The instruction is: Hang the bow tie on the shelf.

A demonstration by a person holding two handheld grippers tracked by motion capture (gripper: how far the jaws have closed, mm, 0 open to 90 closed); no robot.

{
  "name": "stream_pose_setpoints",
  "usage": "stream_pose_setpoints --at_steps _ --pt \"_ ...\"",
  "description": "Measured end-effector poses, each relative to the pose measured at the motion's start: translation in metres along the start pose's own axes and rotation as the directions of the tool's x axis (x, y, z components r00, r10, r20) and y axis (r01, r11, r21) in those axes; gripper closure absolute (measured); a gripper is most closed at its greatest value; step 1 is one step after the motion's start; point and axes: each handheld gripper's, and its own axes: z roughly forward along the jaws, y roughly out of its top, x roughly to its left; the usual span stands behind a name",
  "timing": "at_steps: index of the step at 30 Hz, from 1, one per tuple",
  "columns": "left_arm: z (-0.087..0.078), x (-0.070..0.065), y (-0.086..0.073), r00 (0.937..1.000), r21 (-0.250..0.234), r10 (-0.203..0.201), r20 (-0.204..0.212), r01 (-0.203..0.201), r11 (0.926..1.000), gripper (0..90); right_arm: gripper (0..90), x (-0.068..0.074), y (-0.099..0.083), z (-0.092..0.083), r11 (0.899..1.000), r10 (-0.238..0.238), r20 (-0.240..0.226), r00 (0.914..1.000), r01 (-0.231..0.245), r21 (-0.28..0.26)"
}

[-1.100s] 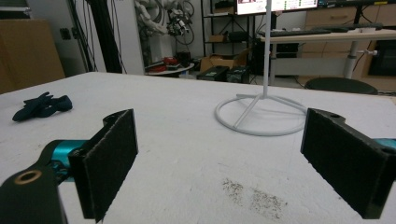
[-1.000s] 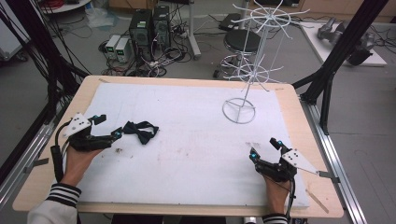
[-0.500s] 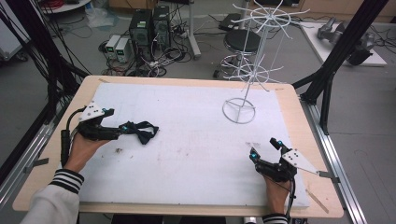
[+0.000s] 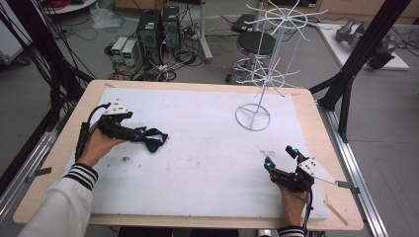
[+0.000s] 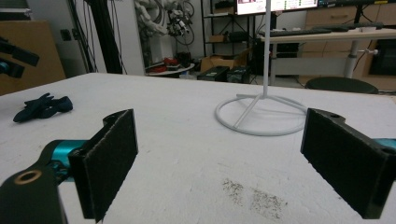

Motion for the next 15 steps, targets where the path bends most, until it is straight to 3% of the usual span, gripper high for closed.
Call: stream_pose_setpoints --at_steps 6,7,13,15 --pt "0.011 0.001 0.007 0.9996 0.051 0.025 0.016 -0.025 0.9984 20.5 10.1 0.0 0.0 0.0 1.0 0.0 -0.001 1.0 0.0 -0.001" --pt "0.016 0.002 0.009 0.9988 0.079 0.031 0.037 -0.034 0.9963 21.7 10.1 0.0 0.0 0.0 1.0 0.001 -0.001 1.0 -0.001 -0.001" --pt "0.024 0.003 0.014 0.9977 0.122 0.051 0.045 -0.057 0.9909 24.1 10.1 -0.001 0.0 0.0 1.0 0.007 -0.002 1.0 -0.007 -0.004" --pt "0.028 0.004 0.016 0.997 0.153 0.063 0.046 -0.069 0.9858 24.2 10.1 -0.001 0.0 0.0 1.0 0.01 -0.002 0.9999 -0.01 -0.004"
